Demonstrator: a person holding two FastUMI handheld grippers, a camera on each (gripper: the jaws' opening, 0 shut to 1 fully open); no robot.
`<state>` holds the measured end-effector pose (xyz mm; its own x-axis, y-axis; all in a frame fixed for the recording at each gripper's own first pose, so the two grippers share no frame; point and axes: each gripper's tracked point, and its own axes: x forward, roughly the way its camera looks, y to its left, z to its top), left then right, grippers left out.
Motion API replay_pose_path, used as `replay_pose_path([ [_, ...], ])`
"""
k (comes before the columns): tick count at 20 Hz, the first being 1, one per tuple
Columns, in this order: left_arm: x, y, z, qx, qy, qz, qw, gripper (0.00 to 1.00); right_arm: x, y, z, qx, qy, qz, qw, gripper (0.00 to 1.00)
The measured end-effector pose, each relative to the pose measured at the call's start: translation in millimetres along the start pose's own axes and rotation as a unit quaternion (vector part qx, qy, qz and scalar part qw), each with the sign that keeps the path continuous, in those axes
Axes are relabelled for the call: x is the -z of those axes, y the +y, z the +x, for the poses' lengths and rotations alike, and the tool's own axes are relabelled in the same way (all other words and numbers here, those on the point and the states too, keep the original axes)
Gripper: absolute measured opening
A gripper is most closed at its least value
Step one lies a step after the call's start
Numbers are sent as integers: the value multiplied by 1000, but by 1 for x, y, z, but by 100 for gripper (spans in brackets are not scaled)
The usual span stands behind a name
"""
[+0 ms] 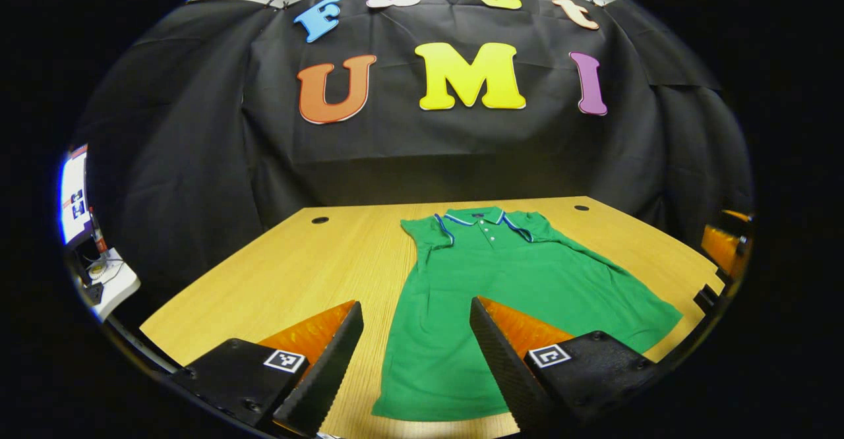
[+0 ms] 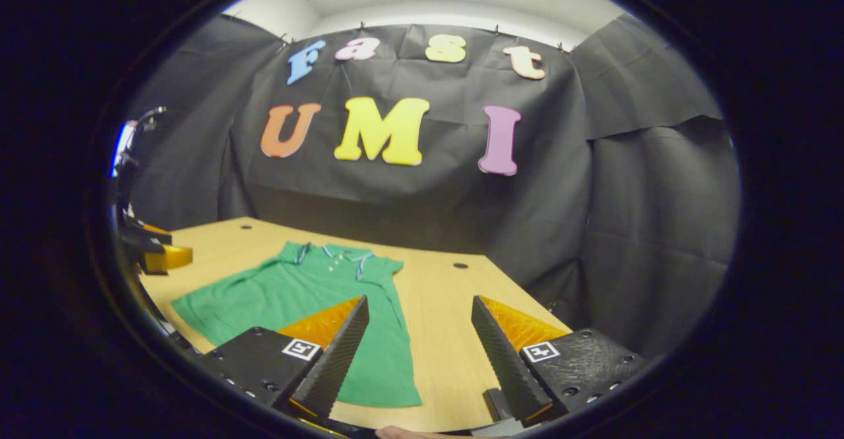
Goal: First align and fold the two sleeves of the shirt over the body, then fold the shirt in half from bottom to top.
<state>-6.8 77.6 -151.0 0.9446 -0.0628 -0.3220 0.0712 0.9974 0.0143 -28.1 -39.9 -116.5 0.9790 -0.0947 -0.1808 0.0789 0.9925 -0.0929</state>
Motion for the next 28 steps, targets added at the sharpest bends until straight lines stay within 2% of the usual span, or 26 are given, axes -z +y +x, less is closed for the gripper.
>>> replay_pose_path([
  [3, 30, -2, 3, 6, 23, 13, 1000, 100, 72, 16, 7, -24, 95, -1, 995, 96],
  [4, 39, -3, 4, 11, 31, 9, 999, 100, 89, 16, 6, -27, 113, 6, 993, 98],
  [5, 49, -5, 6, 18, 41, 2, 999, 100, 97, 16, 5, -31, 125, 13, 992, 96],
  [7, 64, -5, 9, 18, 57, -16, 998, 100, 106, 22, 5, -46, 142, 29, 988, 98],
  [10, 75, 1, 15, 5, 66, -29, 997, 100, 109, 27, 8, -66, 147, 50, 986, 94],
  [13, 88, -6, 17, 13, 80, -40, 996, 100, 111, 26, 11, -81, 151, 70, 983, 93],
  [17, 87, -6, 20, 9, 71, -8, 997, 100, 112, 27, 13, -85, 146, 68, 983, 93],
  [19, 88, -4, 19, 10, 70, -12, 997, 93, 111, 32, 11, -93, 143, 68, 983, 89],
  [21, 87, -6, 21, 14, 65, -18, 998, 76, 110, 40, 10, -108, 136, 70, 982, 70],
  [22, 87, -9, 22, 17, 63, -18, 998, 63, 110, 43, 12, -115, 134, 78, 981, 53],
  [23, 86, -13, 24, 23, 62, -19, 998, 58, 109, 45, 15, -120, 135, 81, 980, 36],
  [24, 85, -15, 25, 28, 59, -23, 998, 44, 110, 48, 17, -129, 135, 89, 978, 29],
  [25, 83, -16, 27, 29, 56, -28, 998, 35, 108, 49, 19, -132, 137, 90, 978, 10],
  [26, 83, -17, 28, 28, 54, -31, 998, 19, 106, 49, 19, -136, 136, 86, 978, 5],
  [28, 80, -19, 32, 30, 55, -27, 998, 12, 105, 47, 21, -138, 142, 88, 976, 1],
])
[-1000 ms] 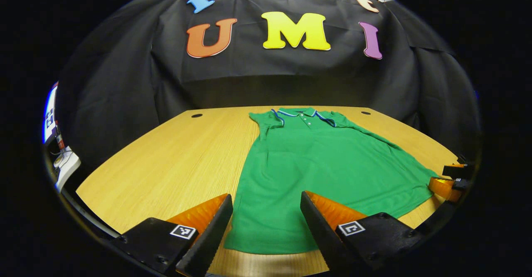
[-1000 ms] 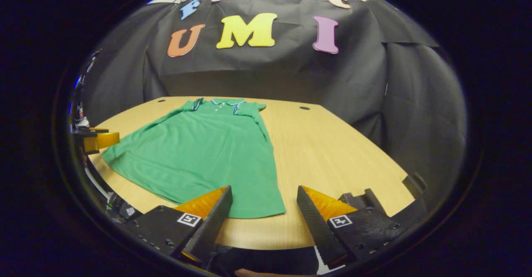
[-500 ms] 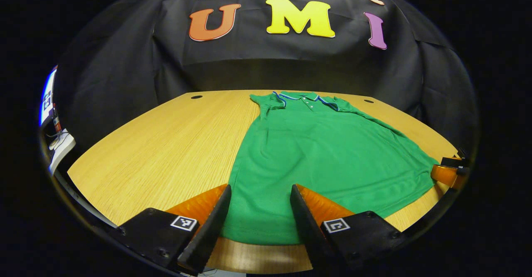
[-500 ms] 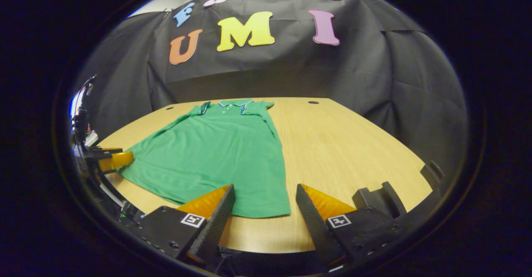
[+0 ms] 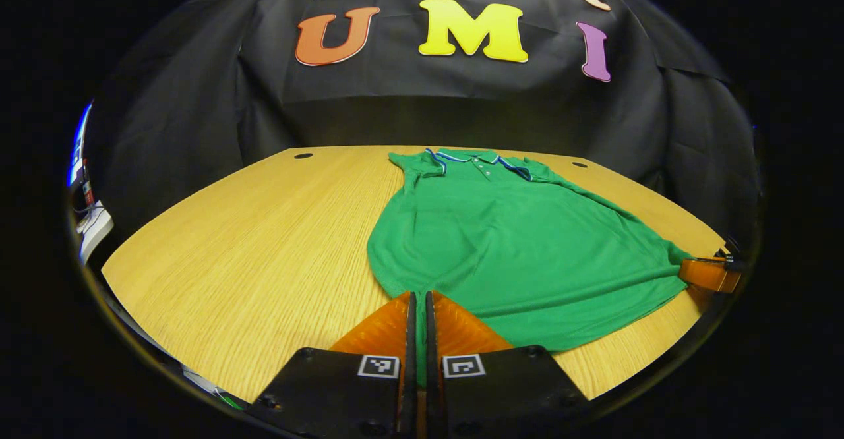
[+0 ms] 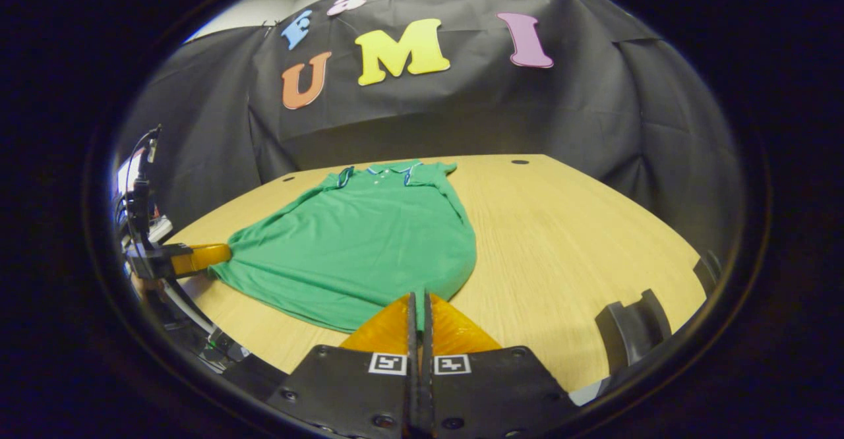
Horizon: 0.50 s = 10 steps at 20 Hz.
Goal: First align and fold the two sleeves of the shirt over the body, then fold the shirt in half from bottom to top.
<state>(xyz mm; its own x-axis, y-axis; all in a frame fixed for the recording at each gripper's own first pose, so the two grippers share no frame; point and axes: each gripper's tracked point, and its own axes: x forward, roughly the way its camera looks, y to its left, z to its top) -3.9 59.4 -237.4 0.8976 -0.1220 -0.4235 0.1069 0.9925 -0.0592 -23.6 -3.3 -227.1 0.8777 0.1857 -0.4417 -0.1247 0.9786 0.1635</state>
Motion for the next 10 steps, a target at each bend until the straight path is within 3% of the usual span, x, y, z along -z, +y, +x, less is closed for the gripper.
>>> replay_pose_path([
  [4, -26, -2, 2, 5, -23, 3, 1000, 10, -25, 0, -4, 1, -11, -22, 1000, 0],
  [10, -90, -3, 15, 11, -67, -2, 998, 9, -102, -5, 6, 13, -64, -46, 997, 0],
])
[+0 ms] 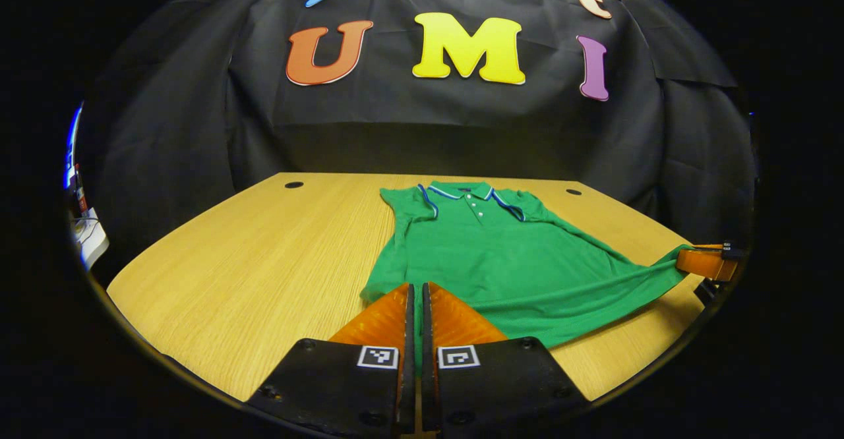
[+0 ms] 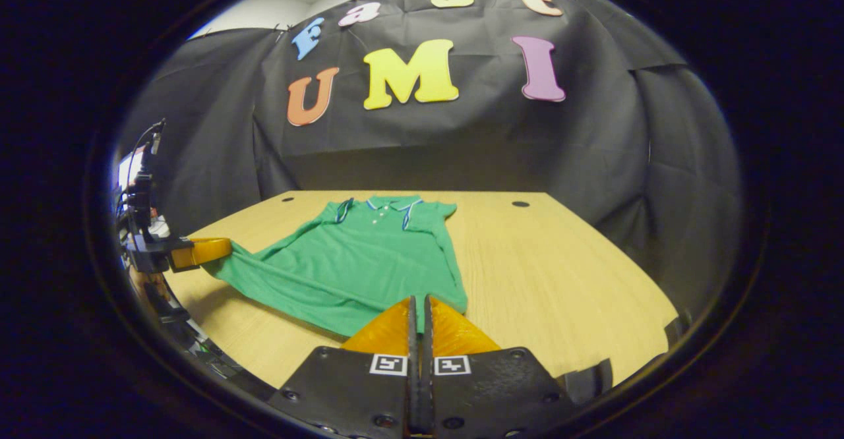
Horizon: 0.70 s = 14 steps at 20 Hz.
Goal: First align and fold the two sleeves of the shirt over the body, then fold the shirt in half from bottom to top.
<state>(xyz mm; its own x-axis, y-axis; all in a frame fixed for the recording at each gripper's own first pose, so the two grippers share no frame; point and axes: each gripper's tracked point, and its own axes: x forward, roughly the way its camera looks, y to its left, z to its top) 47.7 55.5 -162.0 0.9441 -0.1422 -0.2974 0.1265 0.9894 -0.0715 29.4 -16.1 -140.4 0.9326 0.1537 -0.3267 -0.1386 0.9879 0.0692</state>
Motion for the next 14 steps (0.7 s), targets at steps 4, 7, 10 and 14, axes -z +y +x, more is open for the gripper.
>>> replay_pose_path([
  [4, -44, 3, 32, 1, -24, -3, 1000, 10, -53, -5, 39, 6, -35, -3, 999, 0],
  [7, -74, 7, 68, 0, -34, 3, 999, 10, -95, -6, 78, 13, -57, -8, 998, 0],
  [10, -108, 10, 106, 0, -48, 19, 999, 10, -133, -5, 122, 22, -65, -16, 998, 0],
  [14, -153, 14, 164, 6, -62, 23, 998, 10, -178, -7, 190, 32, -61, -22, 997, 0],
])
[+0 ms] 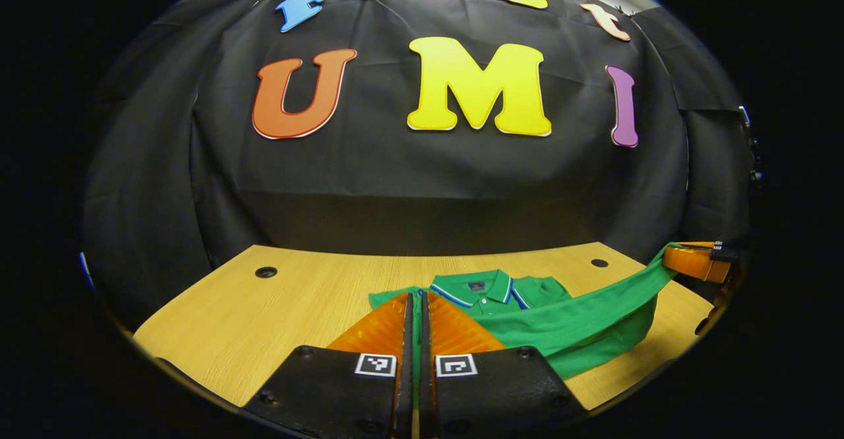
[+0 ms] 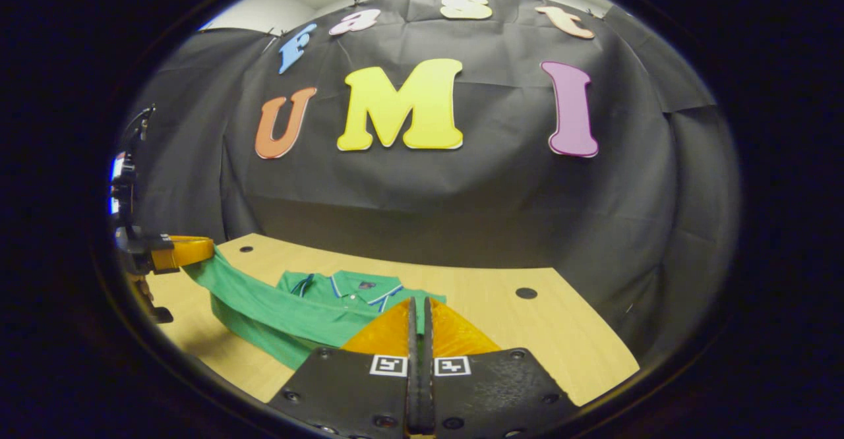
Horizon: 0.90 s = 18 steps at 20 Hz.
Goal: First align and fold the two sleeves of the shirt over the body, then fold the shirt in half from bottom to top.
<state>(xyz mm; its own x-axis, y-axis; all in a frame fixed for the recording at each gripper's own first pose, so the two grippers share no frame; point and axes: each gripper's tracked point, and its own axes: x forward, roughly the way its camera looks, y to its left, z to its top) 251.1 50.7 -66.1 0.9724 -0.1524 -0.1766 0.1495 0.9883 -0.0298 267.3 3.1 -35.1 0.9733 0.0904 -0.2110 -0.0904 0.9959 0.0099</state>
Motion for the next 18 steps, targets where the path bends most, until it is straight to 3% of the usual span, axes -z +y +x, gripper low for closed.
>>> replay_pose_path([
  [7, -23, 29, 119, -21, -4, 4, 1000, 9, -41, -3, 140, 32, 5, -7, 999, 0],
  [13, 36, 36, 207, -22, 37, -23, 999, 10, 34, -11, 252, 48, 75, 27, 996, 0],
  [16, 72, 37, 224, -25, 69, 14, 997, 12, 80, -17, 274, 54, 105, 47, 992, 0],
  [18, 78, 39, 227, -26, 70, 6, 997, 15, 87, -17, 277, 51, 106, 53, 992, 1],
])
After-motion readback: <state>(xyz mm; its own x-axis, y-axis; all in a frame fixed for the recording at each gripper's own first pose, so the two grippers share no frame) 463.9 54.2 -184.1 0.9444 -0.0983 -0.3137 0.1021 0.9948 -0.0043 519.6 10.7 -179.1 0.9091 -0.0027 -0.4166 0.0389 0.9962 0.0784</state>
